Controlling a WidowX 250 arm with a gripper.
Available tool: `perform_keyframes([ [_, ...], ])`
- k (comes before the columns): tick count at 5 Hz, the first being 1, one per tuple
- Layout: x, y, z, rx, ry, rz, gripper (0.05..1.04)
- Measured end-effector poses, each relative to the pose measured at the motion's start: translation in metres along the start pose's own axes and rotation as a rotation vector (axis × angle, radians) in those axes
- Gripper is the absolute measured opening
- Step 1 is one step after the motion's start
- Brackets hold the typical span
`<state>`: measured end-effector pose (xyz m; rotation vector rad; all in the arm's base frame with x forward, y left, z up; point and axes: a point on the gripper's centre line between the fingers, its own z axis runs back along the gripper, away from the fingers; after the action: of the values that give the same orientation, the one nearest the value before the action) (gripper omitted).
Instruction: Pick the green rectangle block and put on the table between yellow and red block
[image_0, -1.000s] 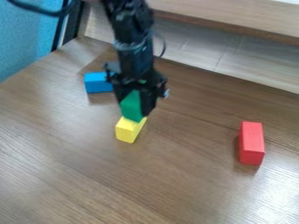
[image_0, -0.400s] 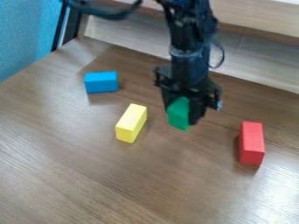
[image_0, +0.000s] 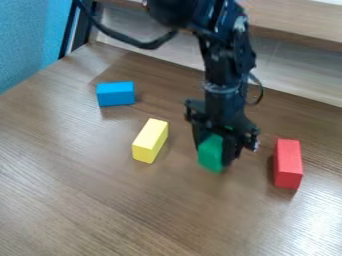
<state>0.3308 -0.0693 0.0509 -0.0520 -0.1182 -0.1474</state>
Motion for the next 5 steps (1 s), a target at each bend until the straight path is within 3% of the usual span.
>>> perform_keyframes([
  [2, -0.006, 0.003, -0.018, 0.008, 0.03, 0.005, 0.591],
  [3, -0.007, 0.003, -0.02, 0.011, 0.027, 0.009, 0.656],
  [4, -0.01, 0.004, -0.021, 0.001, 0.042, 0.025, 0.948],
  [5, -0.009, 0.004, -0.001, -0.001, 0.007, 0.057, 1.003],
])
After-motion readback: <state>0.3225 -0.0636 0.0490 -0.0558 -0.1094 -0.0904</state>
